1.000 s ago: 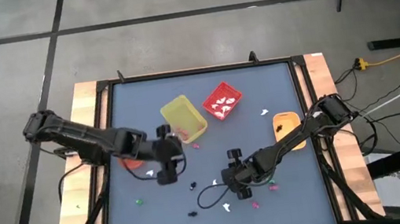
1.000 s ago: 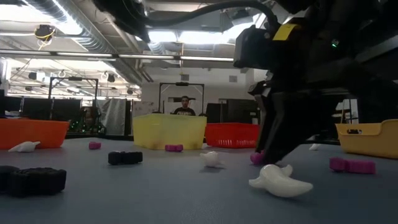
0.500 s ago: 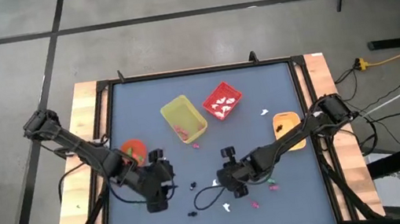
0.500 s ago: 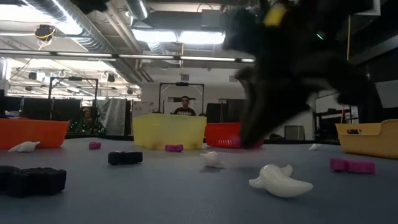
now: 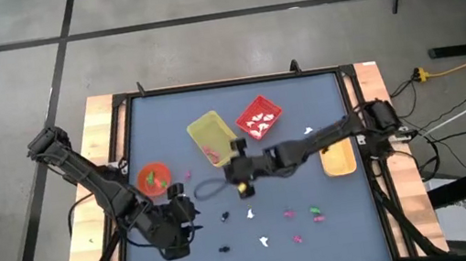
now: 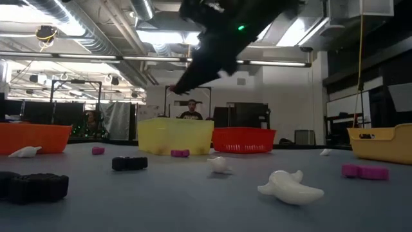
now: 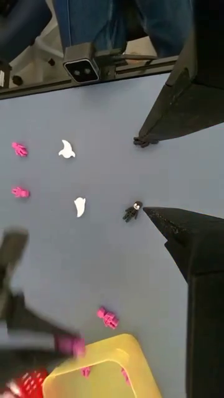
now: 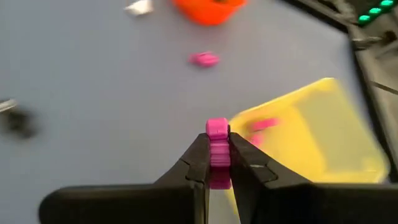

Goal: Sort Halloween decoration
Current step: Put the pink skeleton toy into the yellow bin

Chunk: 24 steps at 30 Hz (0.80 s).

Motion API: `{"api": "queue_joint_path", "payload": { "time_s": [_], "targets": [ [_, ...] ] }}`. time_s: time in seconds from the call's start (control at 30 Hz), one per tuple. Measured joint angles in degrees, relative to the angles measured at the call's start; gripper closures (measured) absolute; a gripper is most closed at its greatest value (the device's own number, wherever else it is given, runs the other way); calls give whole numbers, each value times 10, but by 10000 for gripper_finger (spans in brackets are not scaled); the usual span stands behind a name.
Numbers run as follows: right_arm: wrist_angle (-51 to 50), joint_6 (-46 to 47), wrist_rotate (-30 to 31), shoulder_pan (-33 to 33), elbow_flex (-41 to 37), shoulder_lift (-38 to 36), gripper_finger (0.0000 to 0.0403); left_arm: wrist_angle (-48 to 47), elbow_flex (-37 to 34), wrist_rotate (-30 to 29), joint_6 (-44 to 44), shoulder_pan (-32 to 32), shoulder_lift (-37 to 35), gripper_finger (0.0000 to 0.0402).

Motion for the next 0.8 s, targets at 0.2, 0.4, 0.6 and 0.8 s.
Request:
{"api": "queue_joint_path", "payload": {
  "time_s": [0.2, 0.4, 0.6, 0.8],
  "targets": [
    [32, -13, -34, -71, 0, 0, 361, 0, 0, -10, 0, -4, 0, 234],
    [33, -7, -110, -126, 0, 0, 361, 0, 0, -11, 0, -4, 0, 234],
    [33, -5, -130, -148, 0, 0, 361, 0, 0, -10, 0, -3, 0, 234],
    [33, -5, -135, -151, 0, -1, 361, 0, 0, -10, 0, -3, 0, 234]
  ]
}}
